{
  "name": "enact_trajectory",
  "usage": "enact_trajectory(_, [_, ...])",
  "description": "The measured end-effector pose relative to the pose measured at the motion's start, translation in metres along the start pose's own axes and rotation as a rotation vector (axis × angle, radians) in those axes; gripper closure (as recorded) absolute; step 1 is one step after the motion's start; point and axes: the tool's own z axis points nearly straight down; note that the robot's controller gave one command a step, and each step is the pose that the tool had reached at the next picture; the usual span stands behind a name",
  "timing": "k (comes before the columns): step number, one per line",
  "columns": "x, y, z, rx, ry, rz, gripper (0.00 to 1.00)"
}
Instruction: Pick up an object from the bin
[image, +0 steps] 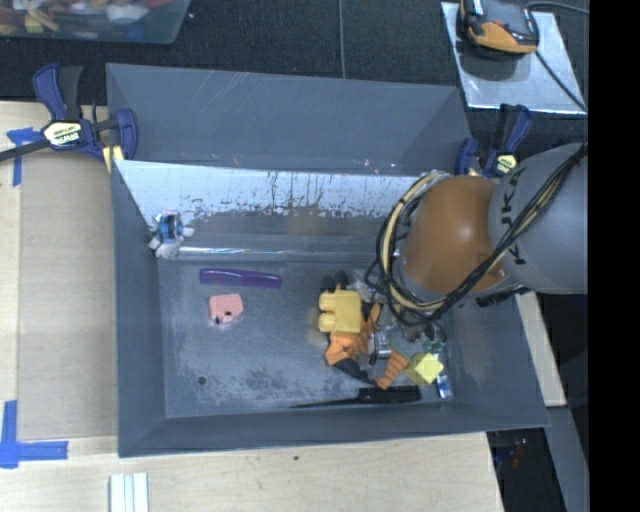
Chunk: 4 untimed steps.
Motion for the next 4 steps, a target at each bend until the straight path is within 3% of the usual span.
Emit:
enact_trajectory(1, [-0.034,0.022,-0.004,-0.001,-0.009,0.291,0.0])
enact_trajectory(2, [-0.023,0.013,-0.005,0.001,-0.011,0.078,0.0])
enact_trajectory(3, [-0.042,0.024,-0.007,-0.003,-0.017,0.348,1.0])
enact_trajectory(4, [-0.042,0.024,-0.007,-0.003,-0.017,0.347,1.0])
